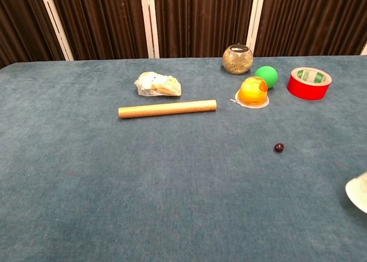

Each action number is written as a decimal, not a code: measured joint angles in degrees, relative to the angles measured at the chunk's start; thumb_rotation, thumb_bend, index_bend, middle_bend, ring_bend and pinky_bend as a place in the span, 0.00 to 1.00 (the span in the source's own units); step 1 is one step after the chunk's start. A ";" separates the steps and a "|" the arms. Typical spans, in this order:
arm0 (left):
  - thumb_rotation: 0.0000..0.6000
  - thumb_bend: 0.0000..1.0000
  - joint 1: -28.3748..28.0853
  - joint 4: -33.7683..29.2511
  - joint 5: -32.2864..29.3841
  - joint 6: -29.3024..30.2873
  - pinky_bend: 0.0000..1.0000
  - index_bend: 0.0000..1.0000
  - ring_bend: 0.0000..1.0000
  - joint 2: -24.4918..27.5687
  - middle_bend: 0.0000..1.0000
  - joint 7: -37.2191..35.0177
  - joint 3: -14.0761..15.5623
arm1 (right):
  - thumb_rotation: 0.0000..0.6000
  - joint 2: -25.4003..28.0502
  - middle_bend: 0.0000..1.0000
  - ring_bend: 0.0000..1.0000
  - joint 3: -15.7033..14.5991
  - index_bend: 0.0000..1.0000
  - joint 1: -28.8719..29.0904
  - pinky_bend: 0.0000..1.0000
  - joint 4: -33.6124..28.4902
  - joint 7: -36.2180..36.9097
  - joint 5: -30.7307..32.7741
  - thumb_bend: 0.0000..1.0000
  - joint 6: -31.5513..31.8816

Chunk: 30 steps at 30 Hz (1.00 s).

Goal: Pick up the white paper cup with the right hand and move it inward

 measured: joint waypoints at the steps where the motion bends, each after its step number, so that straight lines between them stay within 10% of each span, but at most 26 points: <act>1: 1.00 0.00 -0.01 -0.02 -0.03 -0.03 0.00 0.00 0.00 0.00 0.00 -0.01 -0.01 | 1.00 0.03 0.30 0.39 0.58 0.41 0.32 0.48 -0.59 0.04 0.22 0.42 0.07; 30: 1.00 0.00 -0.96 -0.53 -1.74 -2.44 0.00 0.00 0.00 0.43 0.00 -0.76 -0.35 | 1.00 -11.92 0.30 0.39 11.00 0.41 11.88 0.48 1.70 -9.15 16.47 0.42 -6.05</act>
